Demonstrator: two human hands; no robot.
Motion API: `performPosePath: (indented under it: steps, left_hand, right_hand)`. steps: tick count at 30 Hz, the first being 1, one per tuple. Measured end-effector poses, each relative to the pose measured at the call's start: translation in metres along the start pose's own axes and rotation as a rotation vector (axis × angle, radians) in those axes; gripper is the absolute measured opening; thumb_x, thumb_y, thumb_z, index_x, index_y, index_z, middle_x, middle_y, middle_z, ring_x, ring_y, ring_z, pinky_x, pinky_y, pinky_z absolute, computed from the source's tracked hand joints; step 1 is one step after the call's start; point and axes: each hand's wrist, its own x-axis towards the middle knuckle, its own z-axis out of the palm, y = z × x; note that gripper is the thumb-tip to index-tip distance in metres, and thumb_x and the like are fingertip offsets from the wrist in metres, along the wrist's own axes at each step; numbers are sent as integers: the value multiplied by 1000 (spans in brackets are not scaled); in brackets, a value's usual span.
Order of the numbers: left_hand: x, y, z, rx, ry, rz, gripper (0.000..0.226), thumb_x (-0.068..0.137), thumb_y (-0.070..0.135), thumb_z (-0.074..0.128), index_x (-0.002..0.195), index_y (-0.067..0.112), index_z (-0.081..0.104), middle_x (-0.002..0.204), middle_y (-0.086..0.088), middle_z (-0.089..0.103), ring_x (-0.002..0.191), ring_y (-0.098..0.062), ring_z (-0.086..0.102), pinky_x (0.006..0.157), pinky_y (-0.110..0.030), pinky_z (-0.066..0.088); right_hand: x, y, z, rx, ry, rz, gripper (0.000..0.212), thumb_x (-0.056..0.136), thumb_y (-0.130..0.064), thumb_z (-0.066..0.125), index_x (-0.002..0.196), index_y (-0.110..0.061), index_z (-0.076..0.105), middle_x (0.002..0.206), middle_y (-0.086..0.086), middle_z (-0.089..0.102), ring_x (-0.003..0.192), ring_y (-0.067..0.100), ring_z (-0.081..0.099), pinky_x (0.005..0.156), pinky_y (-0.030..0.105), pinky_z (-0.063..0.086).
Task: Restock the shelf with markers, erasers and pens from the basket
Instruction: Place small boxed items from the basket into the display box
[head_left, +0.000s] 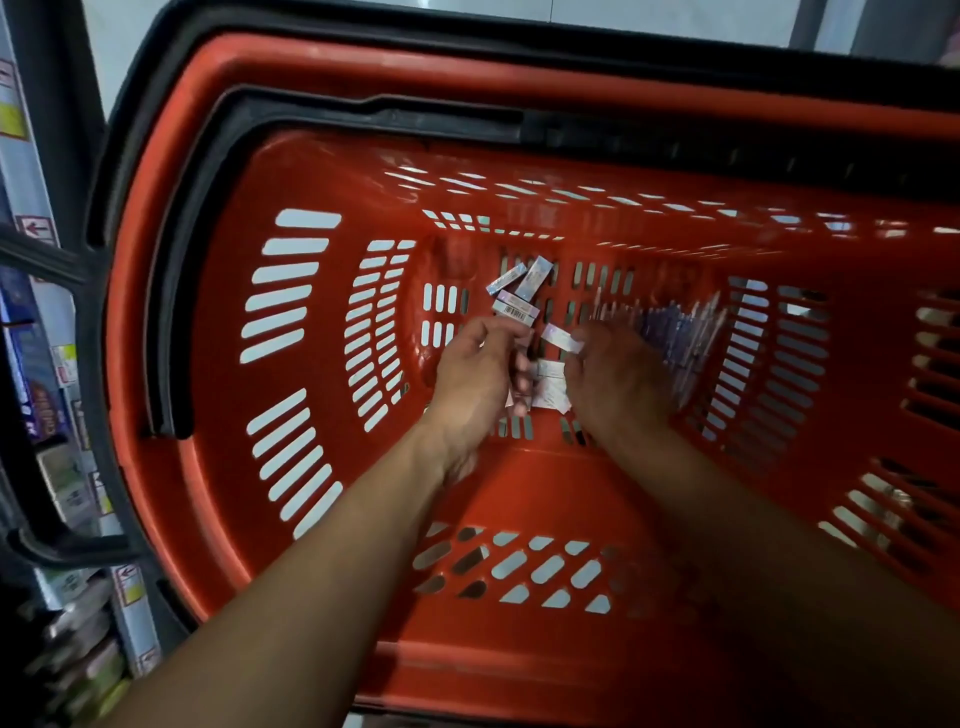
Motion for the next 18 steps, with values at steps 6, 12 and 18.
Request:
performPosePath:
  steps: [6, 12, 18]
  left_hand:
    - [4, -3, -3, -68, -18, -12, 24, 105, 11, 41, 108, 12, 66, 67, 0, 59, 52, -12, 53, 45, -24, 40]
    - [2, 2, -10, -271, -91, -89, 32, 105, 38, 46, 91, 19, 68, 72, 0, 59, 60, -13, 53, 51, -27, 40]
    - [0, 5, -7, -404, -126, -71, 45, 105, 48, 47, 83, 20, 75, 93, -11, 66, 80, -26, 63, 73, -38, 49]
  right_hand:
    - [20, -9, 11, -218, 5, -12, 32, 97, -20, 66, 129, -16, 63, 118, 13, 67, 107, 33, 65, 83, 38, 55]
    - [7, -18, -5, 140, 94, 33, 23, 95, -37, 65, 108, -18, 68, 105, 1, 65, 100, 24, 64, 76, 32, 48]
    - [-45, -50, -38, 481, 34, 45, 17, 84, -48, 74, 92, -38, 64, 82, -21, 62, 71, -8, 59, 52, 6, 39]
